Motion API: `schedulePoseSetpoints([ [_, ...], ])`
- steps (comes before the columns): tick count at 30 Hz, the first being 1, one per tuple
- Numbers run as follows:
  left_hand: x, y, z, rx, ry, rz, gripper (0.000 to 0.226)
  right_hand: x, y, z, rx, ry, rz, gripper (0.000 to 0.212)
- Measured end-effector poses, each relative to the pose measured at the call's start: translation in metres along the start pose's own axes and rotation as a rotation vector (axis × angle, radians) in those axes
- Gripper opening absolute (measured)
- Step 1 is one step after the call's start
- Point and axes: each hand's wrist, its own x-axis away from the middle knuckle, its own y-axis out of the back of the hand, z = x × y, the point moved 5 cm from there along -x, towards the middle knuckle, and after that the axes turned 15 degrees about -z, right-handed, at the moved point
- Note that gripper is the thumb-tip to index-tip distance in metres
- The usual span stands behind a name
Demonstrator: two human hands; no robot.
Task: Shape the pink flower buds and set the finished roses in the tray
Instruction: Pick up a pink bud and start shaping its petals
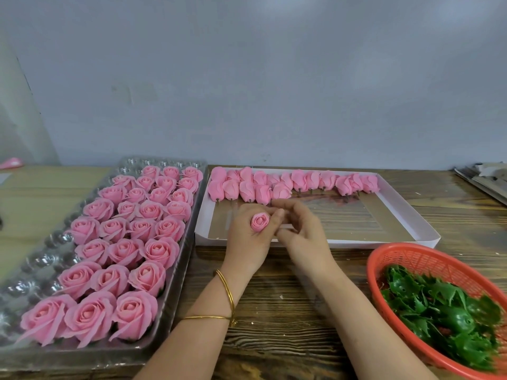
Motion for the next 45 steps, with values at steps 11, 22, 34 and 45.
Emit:
schedulePoseSetpoints([
  [11,0.008,-0.001,-0.008,-0.174,-0.045,0.019,0.022,0.004,-0.005,0.005,-0.053,-0.076,-0.019,0.017],
  [22,0.009,0.000,-0.007,-0.195,-0.044,0.060,0.030,0.004,-0.002,0.009,0.059,-0.025,-0.016,0.014],
  [34,0.010,-0.003,0.001,0.173,0.299,-0.008,0.033,0.009,-0.005,0.011,0.105,-0.072,0.259,0.047],
  [45,0.012,-0.008,0.004,0.317,0.359,0.080,0.038,0.005,-0.001,0.008,0.113,-0.036,0.146,0.051],
])
